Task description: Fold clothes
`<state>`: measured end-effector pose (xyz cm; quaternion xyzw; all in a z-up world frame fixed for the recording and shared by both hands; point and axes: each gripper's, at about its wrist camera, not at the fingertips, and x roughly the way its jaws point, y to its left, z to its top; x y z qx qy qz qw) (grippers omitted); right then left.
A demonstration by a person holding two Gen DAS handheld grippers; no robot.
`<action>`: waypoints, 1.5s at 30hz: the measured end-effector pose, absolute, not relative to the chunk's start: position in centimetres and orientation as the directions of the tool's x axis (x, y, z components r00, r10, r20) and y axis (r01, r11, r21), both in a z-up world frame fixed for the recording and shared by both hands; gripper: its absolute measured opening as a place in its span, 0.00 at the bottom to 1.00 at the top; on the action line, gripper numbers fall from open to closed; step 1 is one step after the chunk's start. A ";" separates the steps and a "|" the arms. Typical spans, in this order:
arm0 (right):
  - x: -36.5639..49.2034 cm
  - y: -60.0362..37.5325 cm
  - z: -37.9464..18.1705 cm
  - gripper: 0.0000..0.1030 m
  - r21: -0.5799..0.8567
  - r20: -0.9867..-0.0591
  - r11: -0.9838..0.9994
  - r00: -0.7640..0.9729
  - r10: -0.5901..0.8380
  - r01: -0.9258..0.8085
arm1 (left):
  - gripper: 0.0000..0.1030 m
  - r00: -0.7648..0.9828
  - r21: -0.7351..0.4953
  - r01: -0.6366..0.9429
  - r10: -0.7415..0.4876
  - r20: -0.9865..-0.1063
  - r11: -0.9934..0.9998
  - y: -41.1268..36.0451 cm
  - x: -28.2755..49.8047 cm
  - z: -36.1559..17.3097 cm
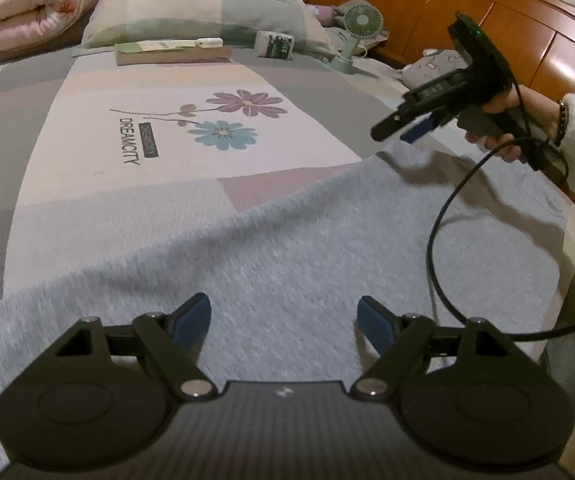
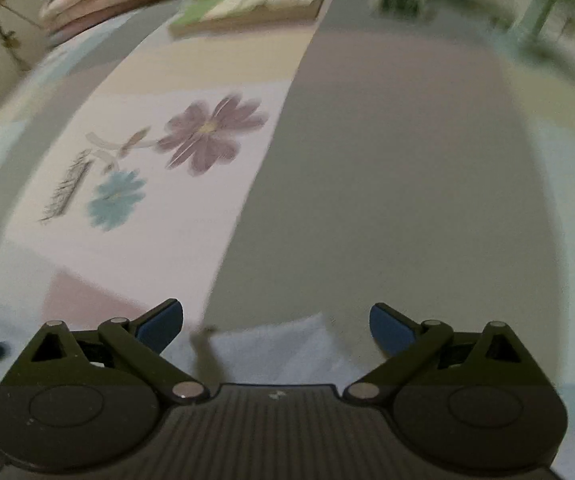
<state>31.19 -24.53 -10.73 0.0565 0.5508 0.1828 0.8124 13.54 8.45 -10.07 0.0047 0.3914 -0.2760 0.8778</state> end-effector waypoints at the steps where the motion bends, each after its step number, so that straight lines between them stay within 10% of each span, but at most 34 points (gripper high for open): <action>1: 31.1 -24.7 -10.9 1.00 0.312 -0.874 0.913 0.297 0.384 -0.263 | 0.80 0.541 -0.209 0.490 -0.483 -0.689 0.846 8.5 13.5 -10.1; 26: 23.4 -25.3 -5.1 1.00 0.409 -0.694 0.698 0.296 0.656 -0.588 | 0.86 0.544 -0.220 0.506 -0.507 -0.669 0.834 8.5 13.6 -10.3; 36: 25.7 -21.8 -10.4 1.00 0.152 -0.860 0.863 0.365 0.356 -0.481 | 0.88 0.544 -0.193 0.510 -0.488 -0.682 0.838 8.0 13.5 -10.3; 45: 20.9 -24.9 -6.9 1.00 -0.008 -0.821 0.921 0.528 0.216 -0.389 | 0.88 0.577 -0.080 0.456 -0.363 -0.732 0.886 7.9 12.3 -8.7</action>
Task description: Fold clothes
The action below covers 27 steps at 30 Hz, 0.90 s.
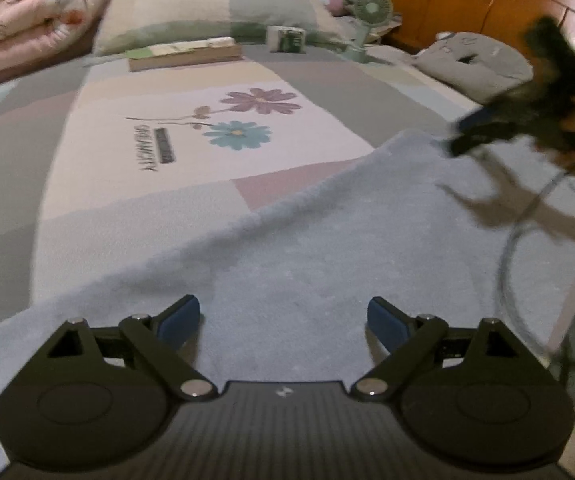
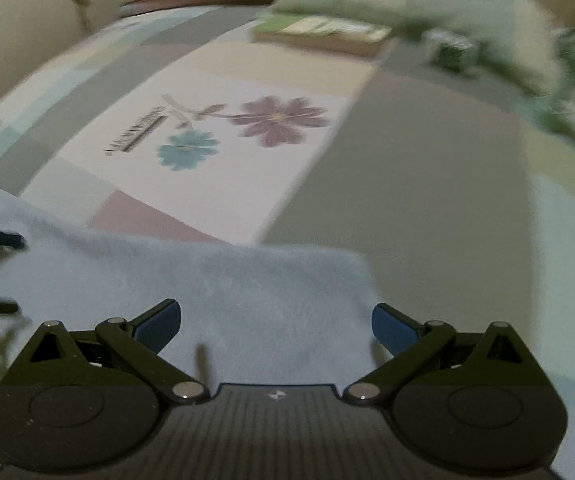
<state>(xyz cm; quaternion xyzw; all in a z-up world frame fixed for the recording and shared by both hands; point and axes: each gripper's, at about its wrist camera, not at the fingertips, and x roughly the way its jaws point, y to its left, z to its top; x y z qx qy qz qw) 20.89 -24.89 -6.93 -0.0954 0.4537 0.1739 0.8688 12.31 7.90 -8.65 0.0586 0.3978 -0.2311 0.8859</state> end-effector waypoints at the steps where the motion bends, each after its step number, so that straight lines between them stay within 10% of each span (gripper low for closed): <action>1: 19.6 -25.6 -6.8 1.00 -0.065 -0.818 0.930 0.553 0.158 -0.362 | 0.88 0.581 -0.065 0.454 -0.350 -0.735 0.889 7.9 12.0 -8.5; 21: 8.9 -36.5 -10.5 1.00 -0.067 -0.794 0.992 0.608 0.010 -0.103 | 0.88 0.583 0.125 0.396 -0.144 -0.800 0.910 5.4 7.3 -8.4; 27: 5.7 -30.6 -9.0 1.00 0.047 -0.707 0.972 0.680 0.196 -0.231 | 0.89 0.619 0.122 0.459 -0.219 -0.754 0.880 0.5 7.1 -6.5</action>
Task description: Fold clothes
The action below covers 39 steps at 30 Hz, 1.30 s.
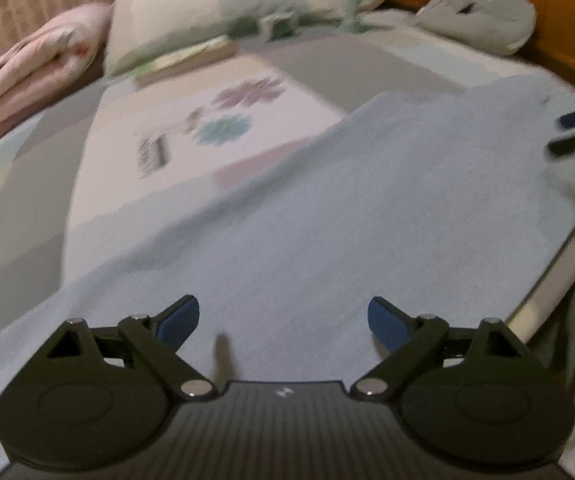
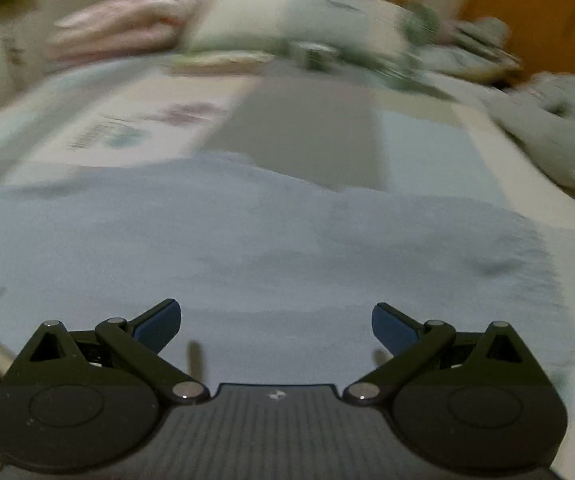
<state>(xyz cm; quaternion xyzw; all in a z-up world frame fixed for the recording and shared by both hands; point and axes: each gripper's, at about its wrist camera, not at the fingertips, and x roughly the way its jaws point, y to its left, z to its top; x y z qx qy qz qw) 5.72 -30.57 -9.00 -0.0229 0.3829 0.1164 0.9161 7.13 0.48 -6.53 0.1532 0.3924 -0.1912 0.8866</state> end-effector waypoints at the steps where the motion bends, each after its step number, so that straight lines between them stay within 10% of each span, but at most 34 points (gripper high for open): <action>1: 5.6 -29.4 -9.3 1.00 0.046 -0.705 0.968 0.678 0.207 -0.248 | 0.89 0.622 0.119 0.471 -0.233 -0.748 0.874 -0.6 7.2 -6.5; 18: 3.1 -30.6 -10.6 1.00 -0.033 -0.615 0.996 0.787 0.046 -0.084 | 0.89 0.560 0.108 0.469 -0.201 -0.804 0.877 -2.6 6.7 -7.3; 28: 2.8 -33.6 -11.6 1.00 -0.056 -0.626 0.998 0.778 -0.052 0.022 | 0.89 0.383 -0.135 0.754 -0.598 -0.704 0.642 -13.7 7.4 -4.0; 39: 2.7 -36.1 -13.4 1.00 -0.067 -0.639 0.994 0.761 -0.108 0.085 | 0.89 0.195 -0.248 0.804 -0.633 -0.749 0.541 -17.8 8.7 -9.1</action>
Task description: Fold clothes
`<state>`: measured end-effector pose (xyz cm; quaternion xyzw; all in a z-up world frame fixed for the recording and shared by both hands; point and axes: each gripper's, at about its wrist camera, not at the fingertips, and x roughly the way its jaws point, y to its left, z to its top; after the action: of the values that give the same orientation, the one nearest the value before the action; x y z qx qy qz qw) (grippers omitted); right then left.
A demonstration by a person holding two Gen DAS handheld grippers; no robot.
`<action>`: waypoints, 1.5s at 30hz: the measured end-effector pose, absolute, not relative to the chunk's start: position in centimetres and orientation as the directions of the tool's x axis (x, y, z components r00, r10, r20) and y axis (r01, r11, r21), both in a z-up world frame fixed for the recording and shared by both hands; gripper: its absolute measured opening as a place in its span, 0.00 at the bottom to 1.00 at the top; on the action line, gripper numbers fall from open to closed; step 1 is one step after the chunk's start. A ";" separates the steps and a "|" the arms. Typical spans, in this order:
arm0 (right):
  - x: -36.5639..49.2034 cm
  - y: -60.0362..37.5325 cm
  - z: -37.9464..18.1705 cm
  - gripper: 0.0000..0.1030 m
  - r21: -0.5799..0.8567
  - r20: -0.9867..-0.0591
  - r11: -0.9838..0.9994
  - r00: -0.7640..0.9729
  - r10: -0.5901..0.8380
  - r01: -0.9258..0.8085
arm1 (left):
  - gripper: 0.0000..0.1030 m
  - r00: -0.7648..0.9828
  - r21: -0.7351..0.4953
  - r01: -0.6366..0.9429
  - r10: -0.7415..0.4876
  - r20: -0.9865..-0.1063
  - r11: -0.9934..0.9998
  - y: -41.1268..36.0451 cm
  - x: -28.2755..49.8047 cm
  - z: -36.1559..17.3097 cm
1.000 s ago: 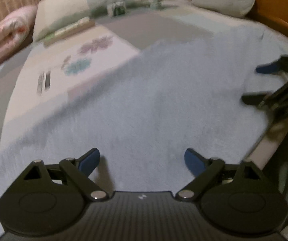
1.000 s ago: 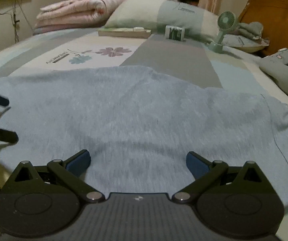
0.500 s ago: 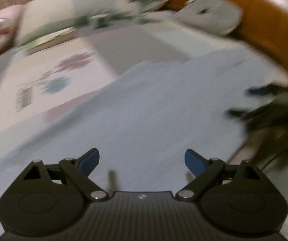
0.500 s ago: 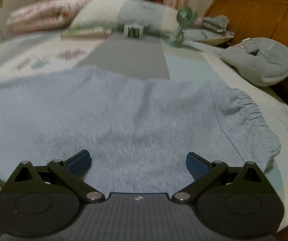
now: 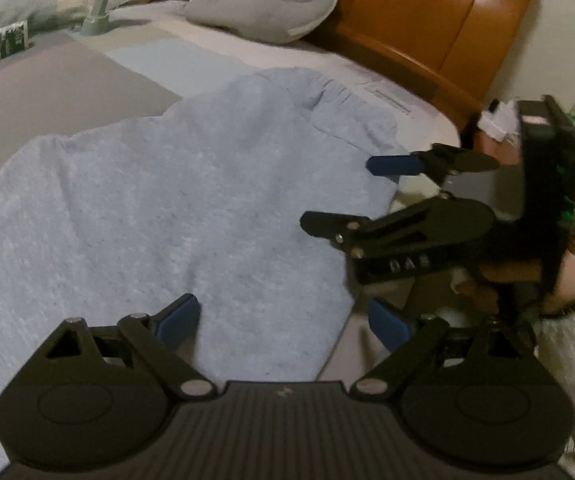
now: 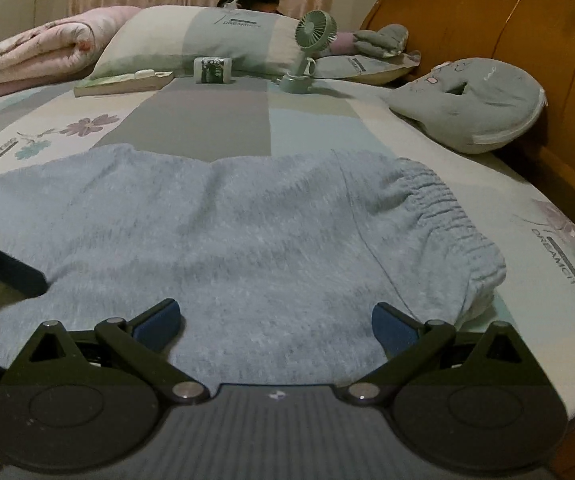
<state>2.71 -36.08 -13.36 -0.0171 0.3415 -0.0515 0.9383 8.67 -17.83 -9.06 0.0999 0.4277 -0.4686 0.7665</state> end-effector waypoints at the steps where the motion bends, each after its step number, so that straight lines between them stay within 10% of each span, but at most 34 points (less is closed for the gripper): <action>1: 2.7 -36.2 -13.4 1.00 -0.061 -0.639 0.995 0.762 -0.104 0.085 | 0.89 0.196 -0.239 0.805 -0.624 -0.756 0.543 -17.3 8.4 -9.0; 45: 9.4 -39.7 -9.4 1.00 0.321 -0.696 0.933 0.708 0.117 0.161 | 0.90 0.475 0.024 0.582 -0.316 -0.821 0.813 -6.7 9.3 -7.6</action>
<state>9.41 -39.74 -9.41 0.1823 0.3820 -0.0120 0.9059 9.29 -6.73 -7.57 0.1521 0.4382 -0.2656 0.8452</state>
